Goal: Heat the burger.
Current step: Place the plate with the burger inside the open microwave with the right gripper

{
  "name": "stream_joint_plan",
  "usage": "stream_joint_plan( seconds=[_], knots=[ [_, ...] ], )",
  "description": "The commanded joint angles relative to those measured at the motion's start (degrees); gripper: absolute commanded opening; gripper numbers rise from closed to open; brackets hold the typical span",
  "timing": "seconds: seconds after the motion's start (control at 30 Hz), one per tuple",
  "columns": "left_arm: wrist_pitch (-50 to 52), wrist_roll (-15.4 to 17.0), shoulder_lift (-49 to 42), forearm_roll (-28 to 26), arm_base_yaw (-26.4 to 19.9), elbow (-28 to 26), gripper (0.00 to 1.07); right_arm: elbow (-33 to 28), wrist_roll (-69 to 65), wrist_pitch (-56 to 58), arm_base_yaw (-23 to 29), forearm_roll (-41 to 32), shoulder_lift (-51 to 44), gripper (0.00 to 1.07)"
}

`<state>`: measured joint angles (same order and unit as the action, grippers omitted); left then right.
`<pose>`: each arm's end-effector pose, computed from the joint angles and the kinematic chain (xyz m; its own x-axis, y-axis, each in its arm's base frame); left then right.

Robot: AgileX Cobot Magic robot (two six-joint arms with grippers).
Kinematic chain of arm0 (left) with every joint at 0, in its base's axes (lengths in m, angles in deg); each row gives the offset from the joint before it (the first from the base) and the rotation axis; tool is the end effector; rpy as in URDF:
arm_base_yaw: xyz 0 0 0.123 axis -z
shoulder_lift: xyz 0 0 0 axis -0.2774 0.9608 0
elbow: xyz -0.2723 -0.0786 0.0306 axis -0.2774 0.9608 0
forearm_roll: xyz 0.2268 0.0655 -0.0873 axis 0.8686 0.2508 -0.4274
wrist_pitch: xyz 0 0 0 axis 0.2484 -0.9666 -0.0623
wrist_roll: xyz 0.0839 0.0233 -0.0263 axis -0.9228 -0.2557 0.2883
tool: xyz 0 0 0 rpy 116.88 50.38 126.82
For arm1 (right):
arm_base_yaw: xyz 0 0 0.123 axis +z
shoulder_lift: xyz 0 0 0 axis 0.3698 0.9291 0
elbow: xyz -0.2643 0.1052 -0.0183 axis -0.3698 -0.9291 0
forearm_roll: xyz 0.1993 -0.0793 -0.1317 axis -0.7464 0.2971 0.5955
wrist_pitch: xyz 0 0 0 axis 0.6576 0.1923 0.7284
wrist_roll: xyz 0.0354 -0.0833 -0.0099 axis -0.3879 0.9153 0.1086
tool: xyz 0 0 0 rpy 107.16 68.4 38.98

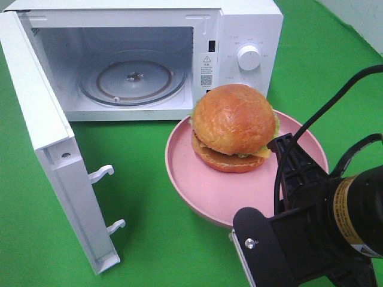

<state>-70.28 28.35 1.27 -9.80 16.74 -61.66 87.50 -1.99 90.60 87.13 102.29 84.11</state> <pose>-0.0092 -0.0080 0.2815 -0.4435 0.0325 -0.8957 0.1036 0.9945 -0.0153 0.1183 0.1748 0.2083 0.4149 -0.9081 0.0560 -0.7579 -0.3790 -0.5310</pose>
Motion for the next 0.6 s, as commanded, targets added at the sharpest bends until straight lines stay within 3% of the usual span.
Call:
stream_joint_plan(
  seconds=[0.03, 0.2, 0.43, 0.6],
  knots=[
    [0.52, 0.29, -0.86, -0.17, 0.11, 0.17, 0.89, 0.11, 3.67, -2.58, 0.00, 3.15, -0.29, 0.00],
    [0.52, 0.29, -0.86, -0.17, 0.11, 0.17, 0.89, 0.11, 7.33, -3.90, -0.97, 2.86, -0.29, 0.00],
    [0.52, 0.29, -0.86, -0.17, 0.11, 0.17, 0.89, 0.11, 14.55, -7.28, -8.19, 1.09, -0.29, 0.00],
    [0.52, 0.29, -0.86, -0.17, 0.11, 0.17, 0.89, 0.11, 26.53, -10.66, -13.52, -4.98, -0.23, 0.00]
  ],
)
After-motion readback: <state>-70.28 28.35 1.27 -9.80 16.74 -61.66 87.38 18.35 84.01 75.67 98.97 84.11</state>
